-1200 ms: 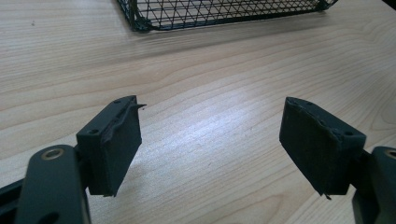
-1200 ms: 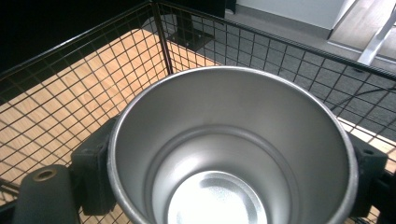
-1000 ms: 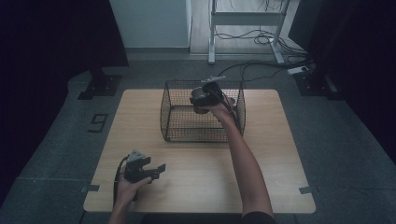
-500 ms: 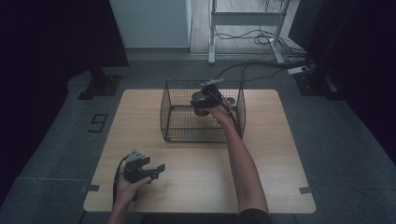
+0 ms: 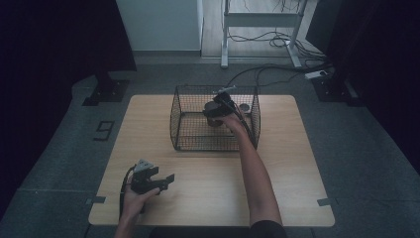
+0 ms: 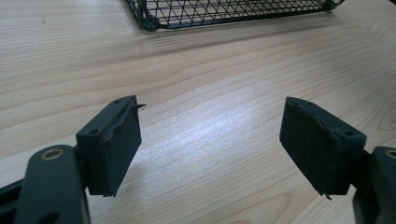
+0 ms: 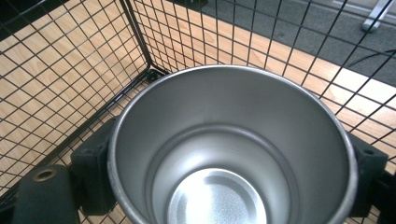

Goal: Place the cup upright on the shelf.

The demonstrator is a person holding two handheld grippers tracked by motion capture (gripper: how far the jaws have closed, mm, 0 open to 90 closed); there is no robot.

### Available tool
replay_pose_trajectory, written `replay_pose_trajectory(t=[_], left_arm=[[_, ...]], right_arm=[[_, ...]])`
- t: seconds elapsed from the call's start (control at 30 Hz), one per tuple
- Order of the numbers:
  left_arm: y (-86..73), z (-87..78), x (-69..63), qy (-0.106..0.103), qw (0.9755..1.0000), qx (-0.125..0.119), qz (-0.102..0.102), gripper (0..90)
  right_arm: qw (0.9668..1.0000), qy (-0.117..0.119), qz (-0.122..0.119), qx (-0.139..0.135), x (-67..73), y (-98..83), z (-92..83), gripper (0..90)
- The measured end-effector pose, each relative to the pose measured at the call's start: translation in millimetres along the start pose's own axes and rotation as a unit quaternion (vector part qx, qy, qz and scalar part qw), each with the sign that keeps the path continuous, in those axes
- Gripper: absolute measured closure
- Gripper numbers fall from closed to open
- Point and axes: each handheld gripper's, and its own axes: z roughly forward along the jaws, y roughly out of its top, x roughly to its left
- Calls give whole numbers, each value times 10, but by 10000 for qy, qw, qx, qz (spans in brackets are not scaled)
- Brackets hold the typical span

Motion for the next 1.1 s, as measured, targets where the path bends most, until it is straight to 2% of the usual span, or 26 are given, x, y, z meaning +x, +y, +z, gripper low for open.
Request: replay_pose_trajectory(t=[0.27,0.4,0.7,0.77,0.87,0.97,1.1], left_arm=[[-1,2,8,7,10000,-5,-11,208],[9,-20,3,-91,9999,-68,-62,208],[9,-25,6,-11,10000,-63,-30,208],[10,-30,10,1,10000,-69,-41,208],[10,-29,11,1,10000,-65,-43,208],[11,-28,5,-11,10000,-70,-36,208],[15,-28,2,-22,10000,-79,-40,208]], right_arm=[[10000,22,34,91,-36,-8,34,151],[9998,15,65,181,-70,-28,73,151],[9991,-92,182,365,-116,-54,120,150],[9987,-89,142,472,-116,-60,143,150],[9988,-76,137,470,-107,-54,151,150],[9986,-76,183,482,-110,-56,149,149],[9975,-34,272,653,-134,-60,112,143]])
